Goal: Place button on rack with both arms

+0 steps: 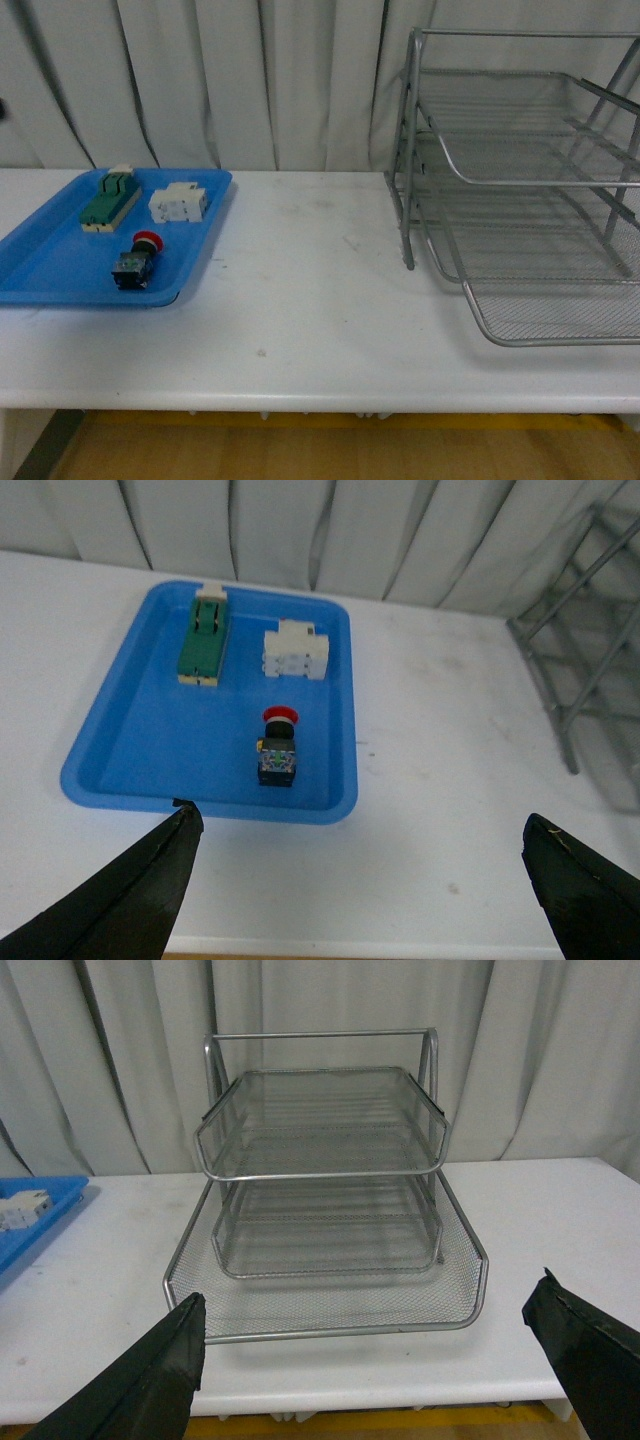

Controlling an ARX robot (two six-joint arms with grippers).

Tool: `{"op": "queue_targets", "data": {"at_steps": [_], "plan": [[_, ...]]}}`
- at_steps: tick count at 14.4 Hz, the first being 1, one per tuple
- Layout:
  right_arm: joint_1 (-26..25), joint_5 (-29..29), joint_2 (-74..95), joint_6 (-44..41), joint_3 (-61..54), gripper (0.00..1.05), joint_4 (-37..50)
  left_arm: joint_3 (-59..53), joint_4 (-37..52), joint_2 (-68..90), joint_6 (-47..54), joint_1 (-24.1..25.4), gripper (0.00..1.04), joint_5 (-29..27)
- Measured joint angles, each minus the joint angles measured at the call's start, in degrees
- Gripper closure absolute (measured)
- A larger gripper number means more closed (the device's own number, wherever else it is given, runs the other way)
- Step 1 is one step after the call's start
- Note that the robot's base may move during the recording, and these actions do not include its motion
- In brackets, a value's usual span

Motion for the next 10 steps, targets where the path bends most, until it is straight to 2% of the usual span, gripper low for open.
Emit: {"op": "queue_targets", "data": {"at_steps": [5, 8, 10], "plan": [[0.00, 0.00, 0.00, 0.02, 0.00, 0.06, 0.00, 28.98, -5.09, 39.41, 7.02, -1.60, 0.07, -2.10], [0.00, 0.02, 0.00, 0.02, 0.00, 0.06, 0.00, 38.95, -8.61, 52.04, 10.38, 0.17, 0.07, -4.72], [0.00, 0.00, 0.00, 0.02, 0.00, 0.06, 0.00, 43.01, -9.44, 57.07, 11.56, 2.14, 0.07, -4.42]]}}
